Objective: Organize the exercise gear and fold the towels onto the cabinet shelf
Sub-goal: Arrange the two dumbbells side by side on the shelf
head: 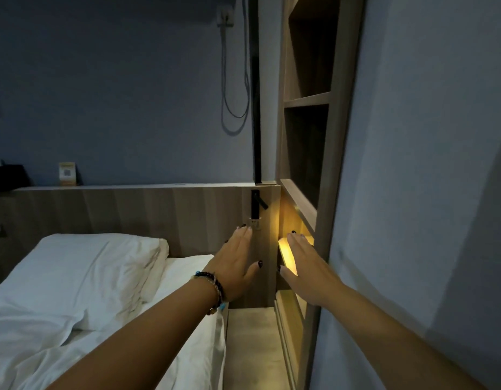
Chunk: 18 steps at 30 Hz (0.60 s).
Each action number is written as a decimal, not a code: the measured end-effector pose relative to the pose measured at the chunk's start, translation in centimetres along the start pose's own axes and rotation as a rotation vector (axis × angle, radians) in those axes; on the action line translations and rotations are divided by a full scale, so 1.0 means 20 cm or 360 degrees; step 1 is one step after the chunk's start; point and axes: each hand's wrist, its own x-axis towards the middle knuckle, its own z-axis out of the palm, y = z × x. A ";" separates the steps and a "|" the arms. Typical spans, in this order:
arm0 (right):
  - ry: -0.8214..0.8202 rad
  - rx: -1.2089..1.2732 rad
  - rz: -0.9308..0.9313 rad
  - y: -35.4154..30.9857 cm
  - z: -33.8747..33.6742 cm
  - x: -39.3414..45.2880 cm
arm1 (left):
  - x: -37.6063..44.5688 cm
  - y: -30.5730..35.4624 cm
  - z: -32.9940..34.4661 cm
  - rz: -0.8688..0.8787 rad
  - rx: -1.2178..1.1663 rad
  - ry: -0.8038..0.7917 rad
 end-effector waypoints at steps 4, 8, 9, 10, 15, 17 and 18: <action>0.0024 0.0054 0.0072 0.03 0.08 0.20 | 0.14 -0.12 0.04 -0.0019 -0.0049 -0.0028; 0.0049 0.0158 0.0180 0.09 0.16 0.31 | 0.26 -0.22 0.12 -0.0078 -0.0116 -0.0079; 0.0056 0.0180 0.0216 0.11 0.19 0.33 | 0.29 -0.25 0.14 -0.0099 -0.0129 -0.0085; 0.0048 0.0206 0.0246 0.13 0.23 0.34 | 0.33 -0.27 0.17 -0.0118 -0.0137 -0.0086; 0.0013 0.0364 0.0376 0.26 0.44 0.45 | 0.53 -0.35 0.28 -0.0188 -0.0145 -0.0095; 0.0048 0.0373 0.0413 0.33 0.48 0.54 | 0.63 -0.38 0.33 -0.0217 -0.0154 -0.0111; 0.0052 0.0371 0.0428 0.36 0.49 0.58 | 0.68 -0.39 0.35 -0.0227 -0.0154 -0.0119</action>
